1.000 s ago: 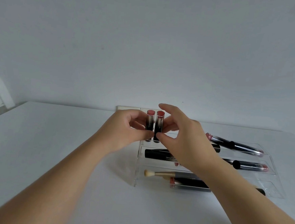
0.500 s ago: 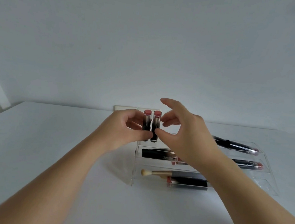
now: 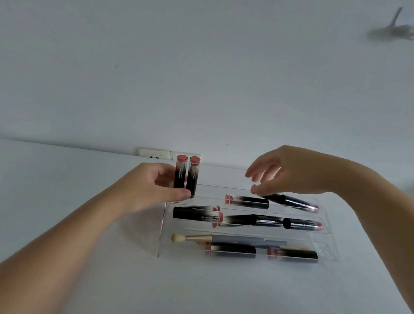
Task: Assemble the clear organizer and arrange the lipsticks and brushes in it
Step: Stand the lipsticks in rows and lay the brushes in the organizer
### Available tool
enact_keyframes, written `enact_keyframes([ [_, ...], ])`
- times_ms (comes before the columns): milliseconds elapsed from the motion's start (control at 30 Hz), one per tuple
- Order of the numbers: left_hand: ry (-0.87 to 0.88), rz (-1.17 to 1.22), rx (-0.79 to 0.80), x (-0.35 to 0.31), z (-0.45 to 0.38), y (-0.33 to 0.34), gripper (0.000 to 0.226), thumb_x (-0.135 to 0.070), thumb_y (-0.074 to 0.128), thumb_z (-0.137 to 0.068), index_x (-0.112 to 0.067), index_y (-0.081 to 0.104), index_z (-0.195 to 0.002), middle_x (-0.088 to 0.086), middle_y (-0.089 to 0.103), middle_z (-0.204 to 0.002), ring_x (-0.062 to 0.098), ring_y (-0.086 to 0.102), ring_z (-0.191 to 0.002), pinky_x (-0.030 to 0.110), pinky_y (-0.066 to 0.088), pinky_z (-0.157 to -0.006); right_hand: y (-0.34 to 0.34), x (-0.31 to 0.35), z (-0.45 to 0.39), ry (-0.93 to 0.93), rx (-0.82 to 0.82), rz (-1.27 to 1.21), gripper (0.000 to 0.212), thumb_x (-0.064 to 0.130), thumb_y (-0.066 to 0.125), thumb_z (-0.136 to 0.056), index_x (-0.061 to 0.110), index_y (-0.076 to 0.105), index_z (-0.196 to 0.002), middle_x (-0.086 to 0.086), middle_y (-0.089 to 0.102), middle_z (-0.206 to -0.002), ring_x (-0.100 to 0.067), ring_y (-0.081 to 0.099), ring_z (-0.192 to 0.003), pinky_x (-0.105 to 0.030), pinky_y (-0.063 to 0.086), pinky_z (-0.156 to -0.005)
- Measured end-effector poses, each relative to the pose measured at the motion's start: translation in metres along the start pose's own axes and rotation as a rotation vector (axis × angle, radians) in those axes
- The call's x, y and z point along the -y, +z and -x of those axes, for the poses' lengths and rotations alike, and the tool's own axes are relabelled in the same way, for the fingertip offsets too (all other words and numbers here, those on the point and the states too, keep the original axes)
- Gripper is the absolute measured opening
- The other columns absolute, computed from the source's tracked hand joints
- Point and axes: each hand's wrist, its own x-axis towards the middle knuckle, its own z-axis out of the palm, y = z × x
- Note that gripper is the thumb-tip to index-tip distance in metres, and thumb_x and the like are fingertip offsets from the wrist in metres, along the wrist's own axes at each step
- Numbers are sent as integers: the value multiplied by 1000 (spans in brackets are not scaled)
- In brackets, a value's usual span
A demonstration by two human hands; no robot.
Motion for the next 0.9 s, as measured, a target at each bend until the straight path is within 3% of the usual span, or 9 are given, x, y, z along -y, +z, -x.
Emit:
enact_keyframes([
  [133, -7, -3, 2, 1, 1, 2, 49, -64, 82, -54, -53, 72, -101, -20, 77, -100, -2, 71, -96, 29, 49, -96, 5, -1, -6, 30, 51, 118, 25, 40, 71, -85, 43, 69, -110, 36, 68, -96, 11, 64, -91, -22, 48, -87],
  [233, -12, -1, -5, 2, 0, 2, 49, -64, 81, -54, -53, 73, -100, -18, 78, -99, -1, 72, -95, 29, 50, -94, 11, -2, -10, 35, 28, 161, 18, 37, 72, -84, 42, 71, -102, 38, 67, -90, 10, 63, -86, -22, 48, -81],
  [400, -13, 1, 2, 4, -1, 1, 48, -64, 81, -54, -52, 73, -100, -18, 78, -97, -1, 72, -93, 25, 48, -88, 4, 0, -6, 11, -23, 147, 12, 37, 72, -88, 40, 73, -99, 27, 72, -90, 7, 65, -87, -20, 47, -81],
  [567, -12, 2, 8, 3, -1, 2, 45, -62, 80, -55, -50, 75, -98, -16, 78, -95, 0, 73, -92, 25, 49, -88, -18, 9, 2, -80, -161, -51, 16, 35, 74, -88, 42, 73, -103, 29, 72, -94, 9, 67, -89, -17, 45, -81],
  [700, -15, 3, 4, 3, -2, 2, 44, -62, 80, -55, -49, 75, -96, -16, 78, -94, 0, 73, -91, 25, 49, -87, -13, 19, -2, -148, -218, -315, 17, 27, 73, -91, 38, 74, -104, 13, 77, -98, -4, 71, -94, -25, 50, -88],
  [800, -14, -3, 4, 3, -1, 2, 43, -63, 80, -55, -49, 75, -96, -17, 78, -94, 0, 73, -91, 26, 50, -88, 2, 28, -12, -168, -227, -410, 20, 17, 68, -94, 31, 74, -107, 5, 77, -99, -11, 72, -90, -24, 54, -80],
  [900, -13, -8, 1, 3, -1, 2, 42, -63, 80, -56, -50, 75, -96, -17, 78, -94, 0, 73, -90, 25, 50, -86, 15, 34, -21, -150, -266, -431, 17, 18, 69, -93, 30, 73, -105, 10, 76, -96, -8, 72, -84, -22, 55, -76],
])
